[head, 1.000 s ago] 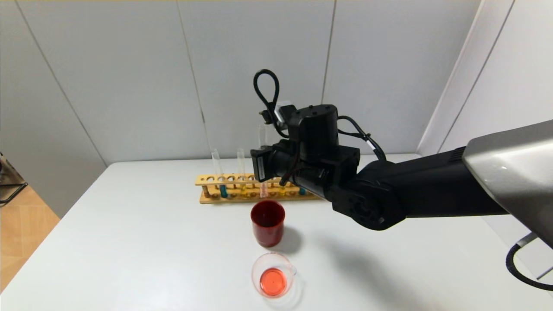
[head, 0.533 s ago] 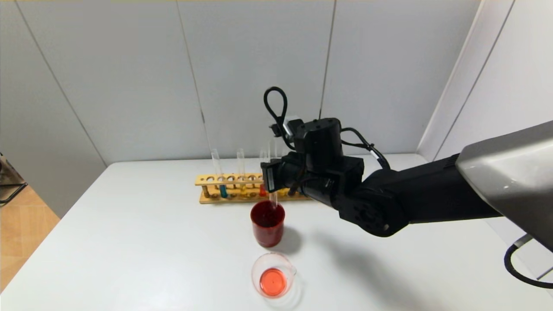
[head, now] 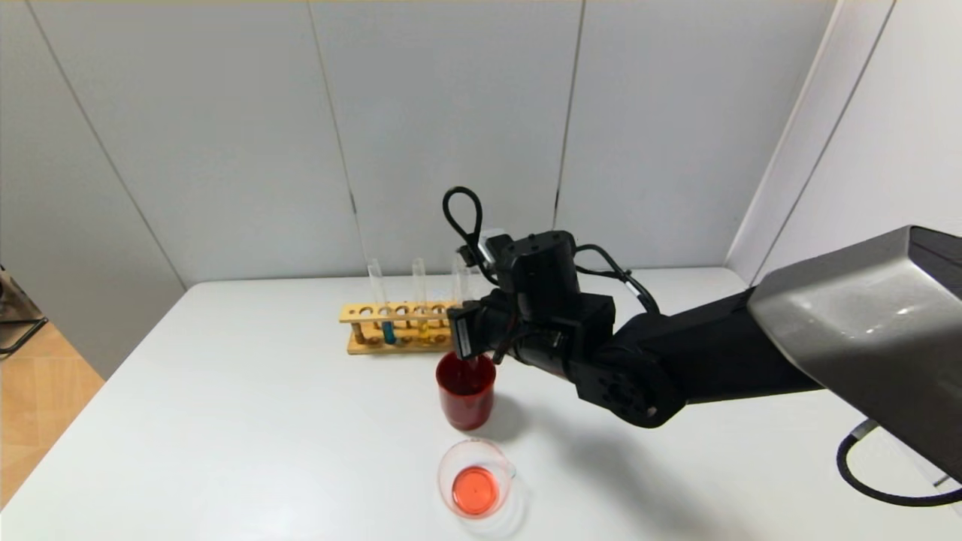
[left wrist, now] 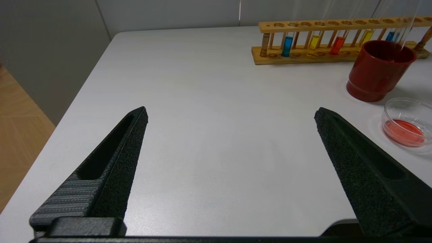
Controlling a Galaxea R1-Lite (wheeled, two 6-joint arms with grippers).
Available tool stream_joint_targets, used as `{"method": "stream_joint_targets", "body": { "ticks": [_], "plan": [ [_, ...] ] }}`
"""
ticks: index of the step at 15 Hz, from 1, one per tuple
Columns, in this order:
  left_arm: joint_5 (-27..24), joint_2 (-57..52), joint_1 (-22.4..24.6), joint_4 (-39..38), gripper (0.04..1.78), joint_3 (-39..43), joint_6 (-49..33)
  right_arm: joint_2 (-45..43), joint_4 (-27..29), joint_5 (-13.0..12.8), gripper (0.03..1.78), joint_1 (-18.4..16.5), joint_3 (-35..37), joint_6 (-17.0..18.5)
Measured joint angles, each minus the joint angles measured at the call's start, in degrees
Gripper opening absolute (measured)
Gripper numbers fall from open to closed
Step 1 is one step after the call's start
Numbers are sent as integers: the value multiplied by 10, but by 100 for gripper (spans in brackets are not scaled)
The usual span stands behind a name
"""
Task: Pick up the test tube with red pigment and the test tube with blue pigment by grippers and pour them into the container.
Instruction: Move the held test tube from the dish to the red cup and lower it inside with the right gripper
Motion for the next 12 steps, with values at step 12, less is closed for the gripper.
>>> {"method": "stream_joint_targets", "body": {
  "ticks": [12],
  "plan": [
    [0,0,0,0,175,0,0,37,0,11,41,26,-1,-51]
  ]
}}
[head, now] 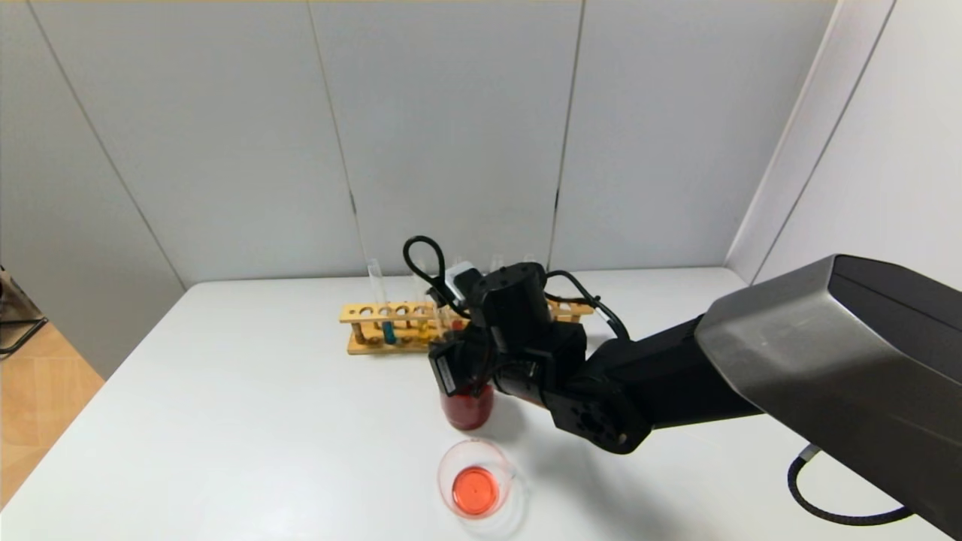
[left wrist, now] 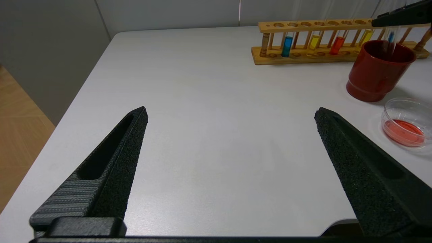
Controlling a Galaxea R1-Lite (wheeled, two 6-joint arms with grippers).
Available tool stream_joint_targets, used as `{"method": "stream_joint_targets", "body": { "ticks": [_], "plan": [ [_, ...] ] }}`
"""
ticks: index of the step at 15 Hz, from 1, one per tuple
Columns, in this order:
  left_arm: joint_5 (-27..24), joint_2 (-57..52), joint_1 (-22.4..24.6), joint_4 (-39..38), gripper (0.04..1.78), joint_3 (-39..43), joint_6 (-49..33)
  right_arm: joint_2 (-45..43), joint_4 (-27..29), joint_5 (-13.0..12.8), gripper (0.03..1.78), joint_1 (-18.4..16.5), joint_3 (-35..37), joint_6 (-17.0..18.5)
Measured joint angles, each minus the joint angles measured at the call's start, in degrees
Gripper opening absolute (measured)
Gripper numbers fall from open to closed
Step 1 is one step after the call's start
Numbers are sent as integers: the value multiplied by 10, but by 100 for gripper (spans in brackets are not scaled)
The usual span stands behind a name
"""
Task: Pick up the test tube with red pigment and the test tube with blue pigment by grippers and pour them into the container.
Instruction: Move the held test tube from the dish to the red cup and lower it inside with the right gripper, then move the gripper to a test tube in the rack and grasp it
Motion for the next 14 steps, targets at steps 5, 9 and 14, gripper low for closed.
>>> {"method": "stream_joint_targets", "body": {
  "ticks": [5,9,14],
  "plan": [
    [0,0,0,0,175,0,0,1,0,-4,100,2,-1,-1],
    [0,0,0,0,175,0,0,-3,-5,-7,157,1,-1,-1],
    [0,0,0,0,175,0,0,-41,-31,-12,175,-10,-1,-5]
  ]
}}
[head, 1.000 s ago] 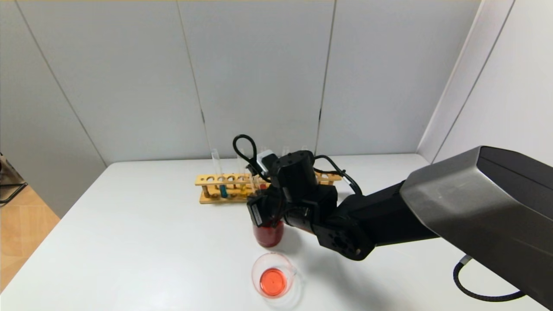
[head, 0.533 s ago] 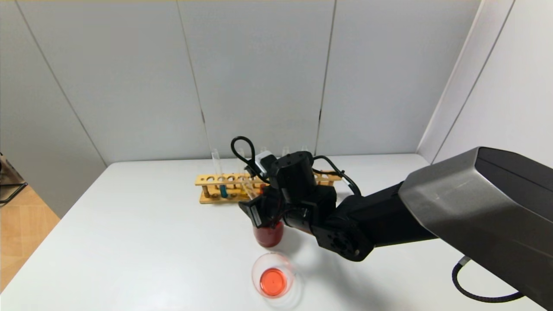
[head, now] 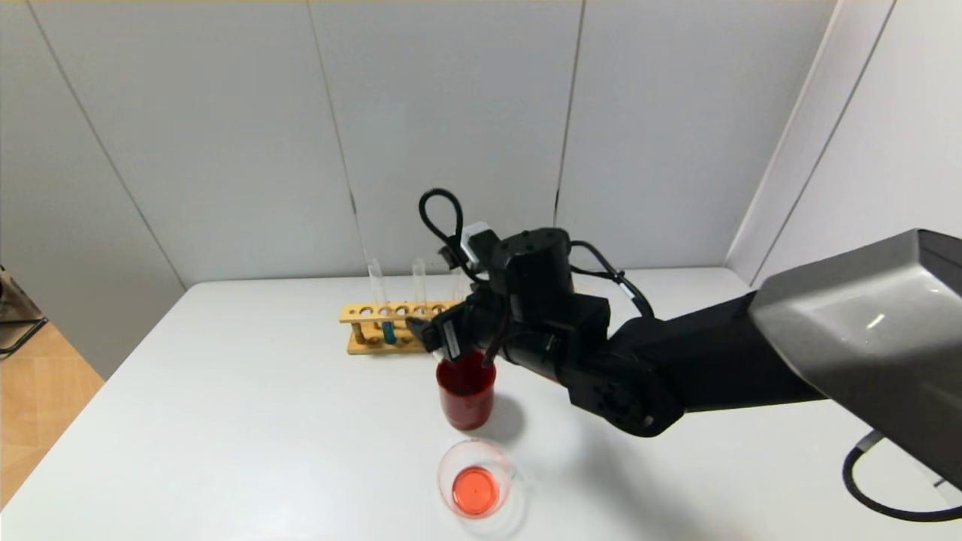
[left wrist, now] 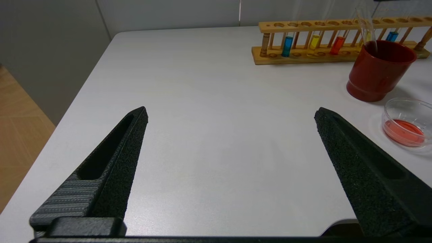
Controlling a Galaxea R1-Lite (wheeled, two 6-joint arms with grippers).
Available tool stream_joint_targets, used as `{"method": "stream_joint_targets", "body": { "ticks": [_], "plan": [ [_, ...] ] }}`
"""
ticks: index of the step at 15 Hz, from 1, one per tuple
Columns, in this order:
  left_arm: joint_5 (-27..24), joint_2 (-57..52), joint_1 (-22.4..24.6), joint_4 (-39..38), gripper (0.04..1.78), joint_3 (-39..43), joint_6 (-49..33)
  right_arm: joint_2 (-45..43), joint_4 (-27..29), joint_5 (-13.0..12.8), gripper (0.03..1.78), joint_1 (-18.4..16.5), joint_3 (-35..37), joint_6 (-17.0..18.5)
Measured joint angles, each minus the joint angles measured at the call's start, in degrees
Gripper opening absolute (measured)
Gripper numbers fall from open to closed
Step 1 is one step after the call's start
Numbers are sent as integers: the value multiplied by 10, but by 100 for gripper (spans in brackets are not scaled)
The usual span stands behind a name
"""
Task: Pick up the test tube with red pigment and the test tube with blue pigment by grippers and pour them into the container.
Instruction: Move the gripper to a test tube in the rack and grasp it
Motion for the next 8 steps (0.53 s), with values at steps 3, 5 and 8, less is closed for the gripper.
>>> {"method": "stream_joint_targets", "body": {
  "ticks": [3,5,8],
  "plan": [
    [0,0,0,0,175,0,0,-41,0,-23,175,-27,28,4],
    [0,0,0,0,175,0,-1,-65,-4,-35,175,-49,69,8],
    [0,0,0,0,175,0,0,-89,-31,-43,175,-77,133,31]
  ]
}}
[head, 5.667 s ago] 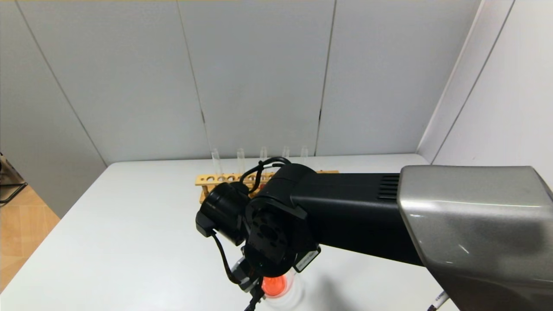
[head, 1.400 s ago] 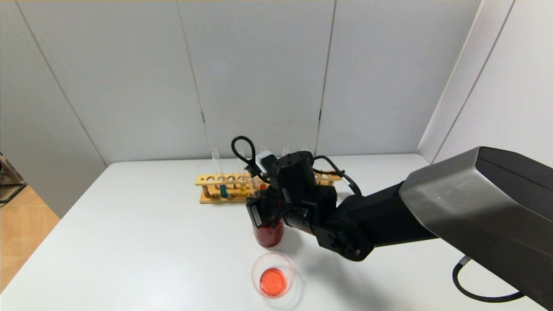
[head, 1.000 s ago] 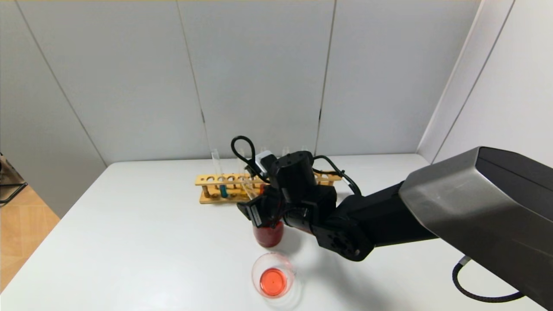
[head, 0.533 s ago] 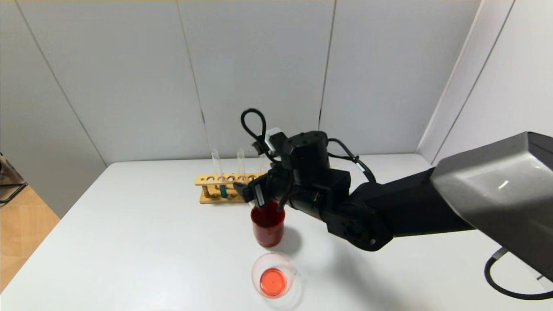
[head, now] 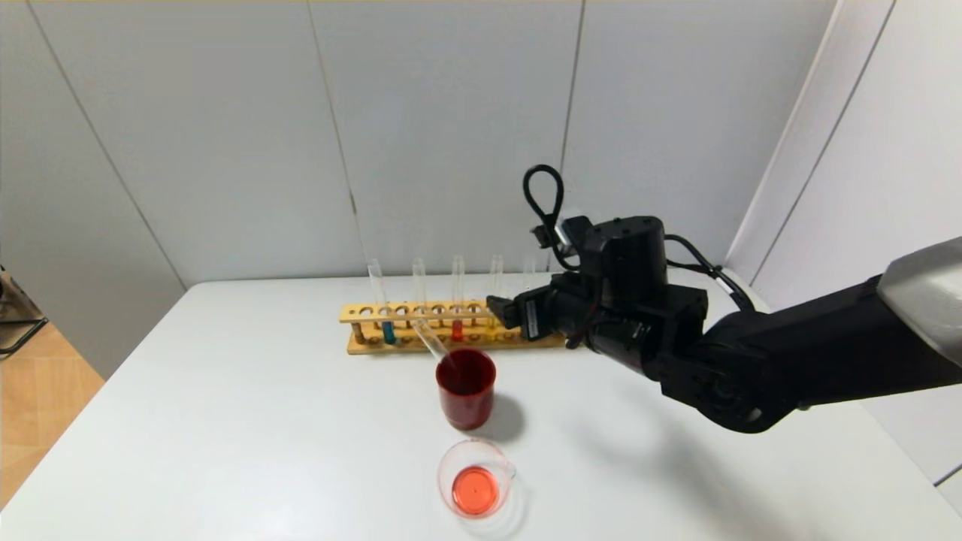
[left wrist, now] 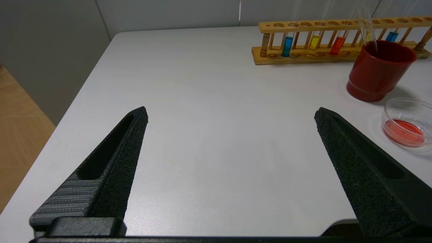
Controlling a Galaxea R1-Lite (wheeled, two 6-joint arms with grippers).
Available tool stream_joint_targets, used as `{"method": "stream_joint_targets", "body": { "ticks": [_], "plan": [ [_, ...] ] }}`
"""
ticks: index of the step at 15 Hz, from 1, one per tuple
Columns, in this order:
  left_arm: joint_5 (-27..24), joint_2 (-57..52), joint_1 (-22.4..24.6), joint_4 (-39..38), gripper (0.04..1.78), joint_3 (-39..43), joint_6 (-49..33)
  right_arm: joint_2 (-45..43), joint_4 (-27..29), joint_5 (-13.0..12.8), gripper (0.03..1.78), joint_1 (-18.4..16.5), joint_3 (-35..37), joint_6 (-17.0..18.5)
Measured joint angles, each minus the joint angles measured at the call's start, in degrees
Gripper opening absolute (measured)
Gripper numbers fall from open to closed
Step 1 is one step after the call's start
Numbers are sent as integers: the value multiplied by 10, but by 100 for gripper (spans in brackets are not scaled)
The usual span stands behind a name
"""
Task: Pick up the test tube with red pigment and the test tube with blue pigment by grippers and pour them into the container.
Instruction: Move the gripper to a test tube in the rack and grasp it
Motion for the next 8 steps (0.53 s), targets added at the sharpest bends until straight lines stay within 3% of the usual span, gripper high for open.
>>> {"method": "stream_joint_targets", "body": {
  "ticks": [4,8],
  "plan": [
    [0,0,0,0,175,0,0,7,-105,-10,175,-24,62,12],
    [0,0,0,0,175,0,0,37,-135,-29,175,-43,79,15]
  ]
}}
